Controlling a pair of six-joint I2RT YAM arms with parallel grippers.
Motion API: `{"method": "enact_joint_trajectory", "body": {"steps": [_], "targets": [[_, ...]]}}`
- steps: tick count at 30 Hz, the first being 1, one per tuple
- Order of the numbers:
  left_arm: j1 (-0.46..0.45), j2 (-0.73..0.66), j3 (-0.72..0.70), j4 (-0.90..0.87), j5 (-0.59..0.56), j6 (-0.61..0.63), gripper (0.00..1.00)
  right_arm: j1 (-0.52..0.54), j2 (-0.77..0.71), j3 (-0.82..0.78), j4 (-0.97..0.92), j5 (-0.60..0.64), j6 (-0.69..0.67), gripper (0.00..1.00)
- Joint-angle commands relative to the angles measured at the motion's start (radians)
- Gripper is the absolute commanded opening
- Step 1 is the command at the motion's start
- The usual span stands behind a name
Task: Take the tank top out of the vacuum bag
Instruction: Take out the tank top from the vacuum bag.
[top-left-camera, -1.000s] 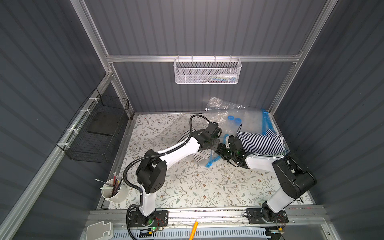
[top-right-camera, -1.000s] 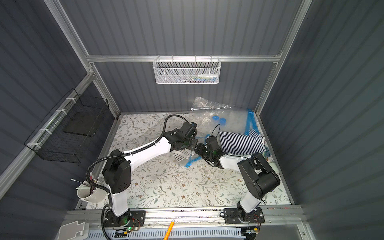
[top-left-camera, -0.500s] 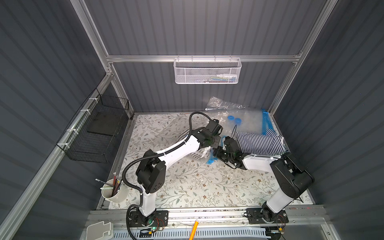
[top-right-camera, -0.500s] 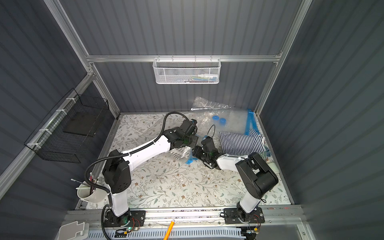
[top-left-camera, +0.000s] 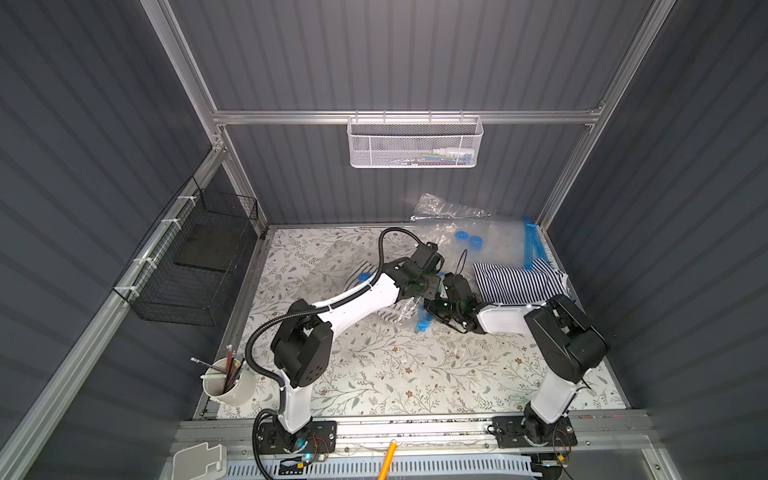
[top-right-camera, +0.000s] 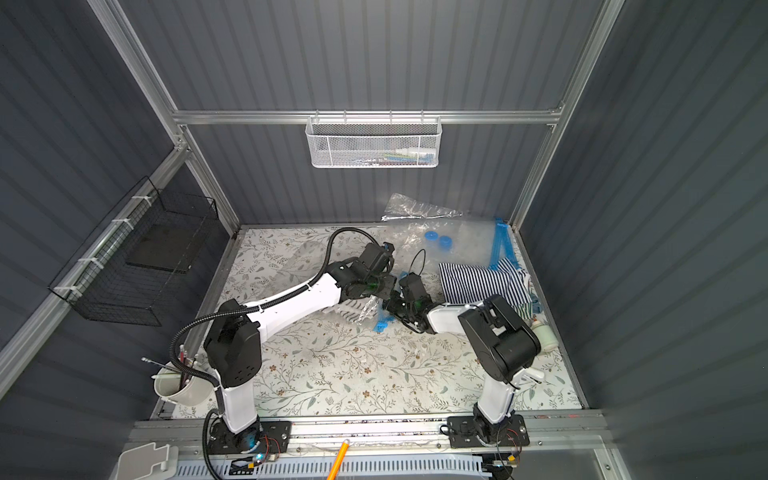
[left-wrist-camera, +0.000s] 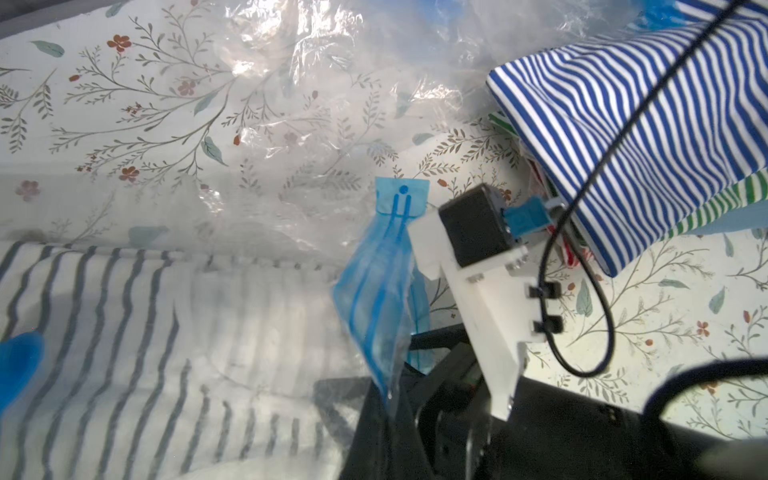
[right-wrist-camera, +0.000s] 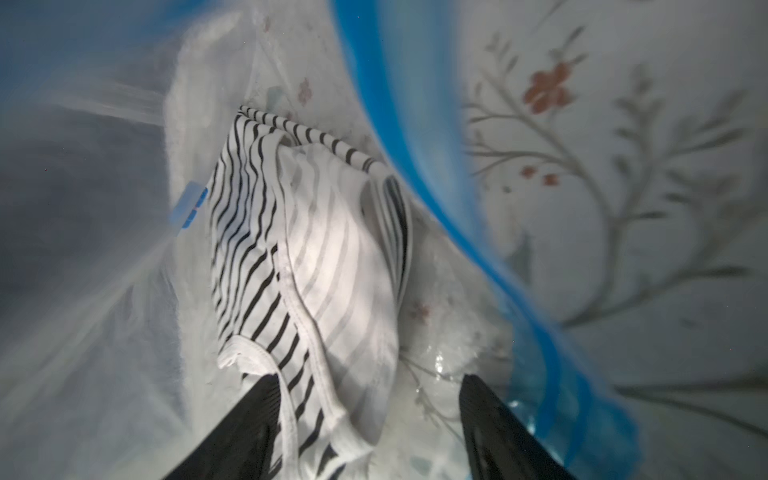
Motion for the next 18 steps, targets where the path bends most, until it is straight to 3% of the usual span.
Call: {"method": "enact_joint_trajectory", "body": {"steps": [1,10,18], "targets": [[-0.015,-0.008,-0.019,0.04,0.022,0.045,0.0,0.007,0.035,0.018,0.118,-0.161,0.072,0.7],[-0.013,-0.038,-0.065,0.083,-0.105,0.102,0.0,0.012,0.038,-0.058,0.293,-0.18,0.103,0.65],[-0.014,-0.106,-0.06,0.116,-0.129,0.112,0.0,0.037,0.049,-0.046,0.213,-0.132,0.058,0.65]]}}
